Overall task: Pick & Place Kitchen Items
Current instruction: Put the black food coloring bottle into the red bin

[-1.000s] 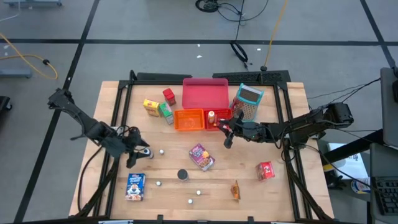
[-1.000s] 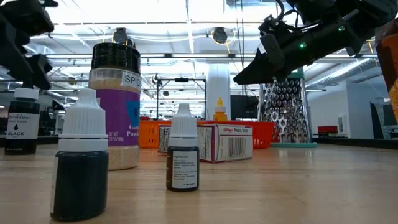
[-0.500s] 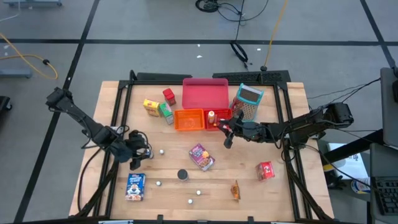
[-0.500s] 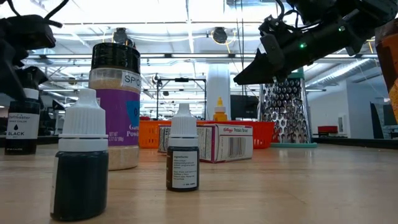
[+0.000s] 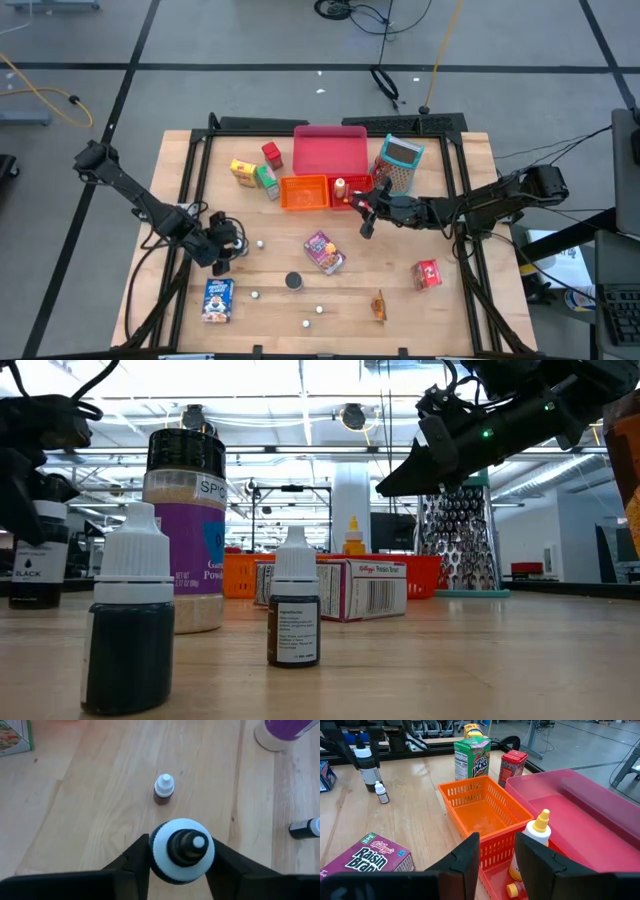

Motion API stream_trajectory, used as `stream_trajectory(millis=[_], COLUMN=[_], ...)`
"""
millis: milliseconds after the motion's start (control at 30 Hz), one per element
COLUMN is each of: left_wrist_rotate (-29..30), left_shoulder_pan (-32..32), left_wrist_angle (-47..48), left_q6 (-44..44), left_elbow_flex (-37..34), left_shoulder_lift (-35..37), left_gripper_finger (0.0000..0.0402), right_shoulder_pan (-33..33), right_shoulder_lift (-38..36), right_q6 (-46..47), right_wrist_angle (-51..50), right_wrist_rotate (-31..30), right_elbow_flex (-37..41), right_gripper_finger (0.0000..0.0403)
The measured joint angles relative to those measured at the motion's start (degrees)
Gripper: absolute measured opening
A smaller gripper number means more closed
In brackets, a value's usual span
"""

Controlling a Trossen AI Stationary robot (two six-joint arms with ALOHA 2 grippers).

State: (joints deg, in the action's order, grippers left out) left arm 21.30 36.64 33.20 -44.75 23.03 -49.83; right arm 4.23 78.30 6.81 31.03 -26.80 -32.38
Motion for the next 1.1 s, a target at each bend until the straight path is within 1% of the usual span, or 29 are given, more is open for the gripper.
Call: stream_trajectory(millis=[100,233,333,500,733,800,900,1000,1100], left_wrist_rotate=[-0.03,0.86,1.49,1.93,4.57,4.62,4.69,4.43,1.78], left_shoulder_pan=[-0.02,0.00,-0.06,-1.22,-5.71,-7.61,-10.36,-13.49,-16.89], left_wrist_angle=[-0.94,-4.66,-6.55,-6.19,-5.54,-5.69,-6.95,-8.88,-11.70], left_q6=[-0.22,-0.56,-2.72,-4.76,3.96,7.26,12.43,17.02,21.80], left_elbow_flex=[0.00,-0.04,-0.04,2.39,9.61,11.86,14.70,17.11,19.95], left_shoulder_lift=[-0.04,-0.05,-0.04,-0.03,-0.26,-0.69,-2.11,-5.04,-9.03], left_gripper_finger=[0.0128,0.0128,0.0132,0.0129,0.0129,0.0129,0.0129,0.0129,0.0129], right_shoulder_pan=[0.00,0.00,0.00,0.00,0.02,0.00,0.00,0.02,0.02], right_shoulder_lift=[0.00,0.00,0.00,0.00,0.00,0.00,0.00,0.00,0.00], right_q6=[0.00,-0.23,-0.42,-0.46,-0.42,-0.08,-0.02,-0.04,-0.13], right_wrist_angle=[0.00,-0.02,-0.01,0.00,0.00,0.29,3.09,6.43,8.67], right_wrist_rotate=[0.01,0.01,0.01,0.01,0.15,2.16,8.29,13.98,16.70], right_elbow_flex=[0.00,0.00,0.00,0.00,0.02,0.02,0.02,0.02,0.02], right_gripper_finger=[0.0116,0.0116,0.0116,0.0116,0.0116,0.0116,0.0116,0.0116,0.0116])
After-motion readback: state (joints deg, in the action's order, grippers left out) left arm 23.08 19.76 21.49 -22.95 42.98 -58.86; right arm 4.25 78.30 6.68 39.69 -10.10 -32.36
